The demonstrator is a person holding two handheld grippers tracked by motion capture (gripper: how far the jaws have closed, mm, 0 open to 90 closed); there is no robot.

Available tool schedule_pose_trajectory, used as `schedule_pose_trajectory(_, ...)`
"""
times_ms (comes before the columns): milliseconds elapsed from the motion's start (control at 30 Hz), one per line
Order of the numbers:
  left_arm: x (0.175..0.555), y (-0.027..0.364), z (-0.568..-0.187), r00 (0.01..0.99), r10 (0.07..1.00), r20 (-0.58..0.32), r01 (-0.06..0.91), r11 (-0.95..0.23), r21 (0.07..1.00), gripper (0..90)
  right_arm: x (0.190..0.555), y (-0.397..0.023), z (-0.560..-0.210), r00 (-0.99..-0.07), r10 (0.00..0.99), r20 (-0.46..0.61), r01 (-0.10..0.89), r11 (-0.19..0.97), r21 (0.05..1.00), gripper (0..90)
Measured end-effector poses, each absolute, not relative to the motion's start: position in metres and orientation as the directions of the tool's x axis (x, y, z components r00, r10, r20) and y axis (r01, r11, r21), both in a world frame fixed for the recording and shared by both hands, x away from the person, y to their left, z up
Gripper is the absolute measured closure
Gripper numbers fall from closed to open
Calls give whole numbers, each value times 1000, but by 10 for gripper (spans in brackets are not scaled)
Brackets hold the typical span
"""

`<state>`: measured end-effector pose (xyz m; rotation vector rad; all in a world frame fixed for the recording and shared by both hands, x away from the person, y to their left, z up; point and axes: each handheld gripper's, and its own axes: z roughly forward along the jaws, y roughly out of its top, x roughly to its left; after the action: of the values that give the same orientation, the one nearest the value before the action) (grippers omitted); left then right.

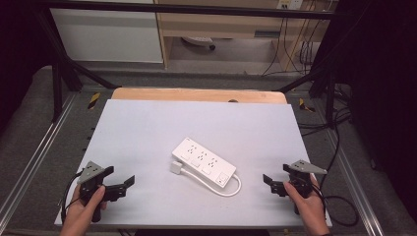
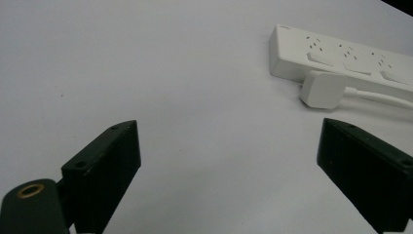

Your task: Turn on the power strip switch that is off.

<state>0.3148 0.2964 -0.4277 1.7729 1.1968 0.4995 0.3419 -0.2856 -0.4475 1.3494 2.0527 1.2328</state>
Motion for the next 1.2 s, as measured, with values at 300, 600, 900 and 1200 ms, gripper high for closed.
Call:
schedule_pose_trajectory(300, 319, 294, -429, 457, 871, -180, 525, -100, 845, 85, 343, -284, -446, -449, 883, 138, 548, 150, 823, 49)
schedule_pose_trajectory(600, 318, 293, -430, 467, 867, -172, 530, -119, 839, 85, 343, -282, -438, -460, 874, 158, 571, 156, 806, 42)
schedule_pose_trajectory(900, 317, 293, -431, 466, 870, -162, 529, -127, 839, 82, 346, -277, -427, -494, 857, 147, 541, 171, 823, 42)
schedule_pose_trajectory(1200, 317, 296, -432, 464, 871, -161, 533, -130, 836, 79, 348, -257, -402, -551, 827, 111, 473, 200, 858, 34)
